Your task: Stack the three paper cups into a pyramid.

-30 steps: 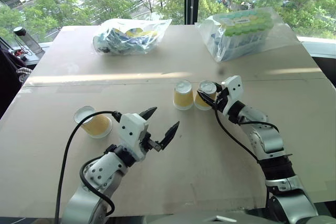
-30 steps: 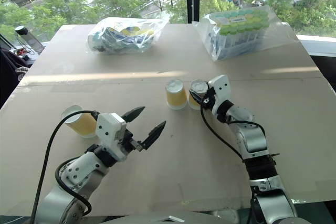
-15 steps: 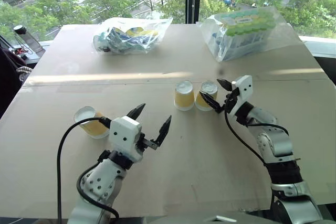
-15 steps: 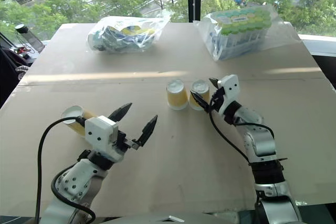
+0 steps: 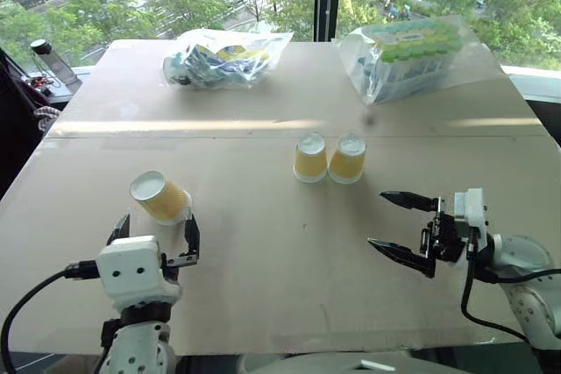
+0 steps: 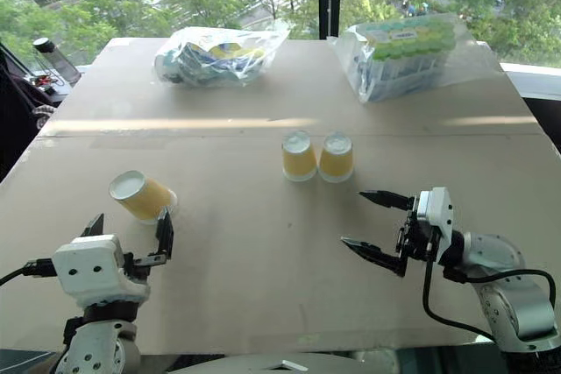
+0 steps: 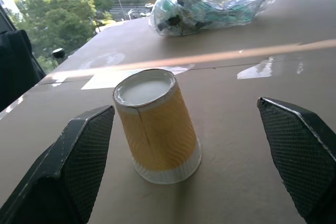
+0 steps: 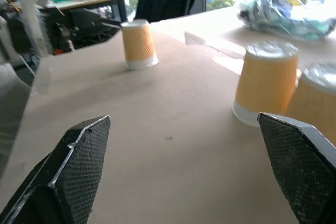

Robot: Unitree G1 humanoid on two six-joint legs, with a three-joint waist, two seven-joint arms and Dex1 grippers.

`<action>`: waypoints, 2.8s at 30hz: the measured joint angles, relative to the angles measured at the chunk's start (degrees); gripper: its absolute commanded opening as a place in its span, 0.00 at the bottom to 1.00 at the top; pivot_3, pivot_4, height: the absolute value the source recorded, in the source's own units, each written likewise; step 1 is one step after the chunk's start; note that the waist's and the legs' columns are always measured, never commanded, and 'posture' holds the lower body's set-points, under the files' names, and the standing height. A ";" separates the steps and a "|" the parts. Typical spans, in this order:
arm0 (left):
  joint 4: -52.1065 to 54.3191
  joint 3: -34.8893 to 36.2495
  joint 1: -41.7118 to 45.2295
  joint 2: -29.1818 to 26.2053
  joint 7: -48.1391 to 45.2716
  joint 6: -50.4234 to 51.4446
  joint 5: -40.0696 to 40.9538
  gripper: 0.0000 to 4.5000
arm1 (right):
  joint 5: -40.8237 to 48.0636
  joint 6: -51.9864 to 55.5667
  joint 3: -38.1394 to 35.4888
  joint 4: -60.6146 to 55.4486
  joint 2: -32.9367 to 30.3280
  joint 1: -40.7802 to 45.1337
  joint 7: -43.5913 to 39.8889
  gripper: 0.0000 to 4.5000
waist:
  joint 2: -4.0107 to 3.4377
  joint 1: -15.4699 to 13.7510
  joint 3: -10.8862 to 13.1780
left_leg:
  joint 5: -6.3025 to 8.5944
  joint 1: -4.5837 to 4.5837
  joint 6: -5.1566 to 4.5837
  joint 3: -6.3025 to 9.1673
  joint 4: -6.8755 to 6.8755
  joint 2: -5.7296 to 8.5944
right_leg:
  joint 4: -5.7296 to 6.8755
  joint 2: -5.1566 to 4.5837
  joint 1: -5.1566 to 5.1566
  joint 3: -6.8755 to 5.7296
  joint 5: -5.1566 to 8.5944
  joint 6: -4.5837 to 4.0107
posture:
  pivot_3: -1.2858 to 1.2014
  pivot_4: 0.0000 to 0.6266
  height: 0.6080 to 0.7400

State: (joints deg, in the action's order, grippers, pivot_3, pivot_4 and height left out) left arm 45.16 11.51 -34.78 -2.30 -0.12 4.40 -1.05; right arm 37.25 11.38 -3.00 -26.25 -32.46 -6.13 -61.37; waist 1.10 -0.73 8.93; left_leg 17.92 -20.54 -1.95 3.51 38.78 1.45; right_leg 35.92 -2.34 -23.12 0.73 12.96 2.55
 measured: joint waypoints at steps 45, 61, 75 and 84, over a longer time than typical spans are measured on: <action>-23.71 -1.92 53.29 -13.50 -14.12 12.32 14.71 0.50 | -0.38 -7.77 -4.64 0.93 5.31 -2.93 5.67 1.00 | -0.01 -1.03 -0.08 | -0.25 -0.19 0.45 0.06 0.13 0.34 | 0.16 -0.32 -0.14 0.00 -0.36 -0.04 | 0.52 0.24 1.00; -57.86 -16.65 83.39 -20.78 -56.61 15.32 22.66 0.50 | 0.47 -16.91 -10.55 -4.91 12.68 -8.63 14.50 1.00 | -0.09 1.19 -0.04 | -0.32 -0.18 0.57 0.02 0.03 0.37 | 0.47 -0.13 -0.42 0.28 -0.34 -0.02 | 0.52 0.24 1.00; -63.79 -18.39 84.83 -19.53 -61.43 9.46 19.17 0.50 | 3.25 -17.64 -10.38 -8.81 15.00 -6.39 20.50 1.00 | -0.09 1.09 -0.03 | -0.32 -0.23 0.55 0.03 0.12 0.38 | 0.54 -0.14 -0.44 0.30 -0.34 -0.03 | 0.52 0.24 1.00; -63.12 -18.47 83.28 -19.15 -61.48 9.26 19.16 0.79 | 3.55 -18.57 -10.23 -8.26 14.94 -7.34 18.69 1.00 | -0.08 1.19 -0.03 | -0.32 -0.19 0.54 0.02 0.15 0.37 | 0.62 -0.13 -0.44 0.32 -0.34 -0.03 | 0.52 0.24 1.00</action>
State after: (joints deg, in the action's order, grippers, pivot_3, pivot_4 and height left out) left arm -17.96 -6.96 48.51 -21.45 -61.60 13.66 18.11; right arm 40.79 -7.19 -13.23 -34.51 -17.52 -13.47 -42.68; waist 1.02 0.46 8.89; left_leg 17.61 -20.73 -1.41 3.53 38.93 1.82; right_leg 36.54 -2.47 -23.55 1.05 12.62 2.53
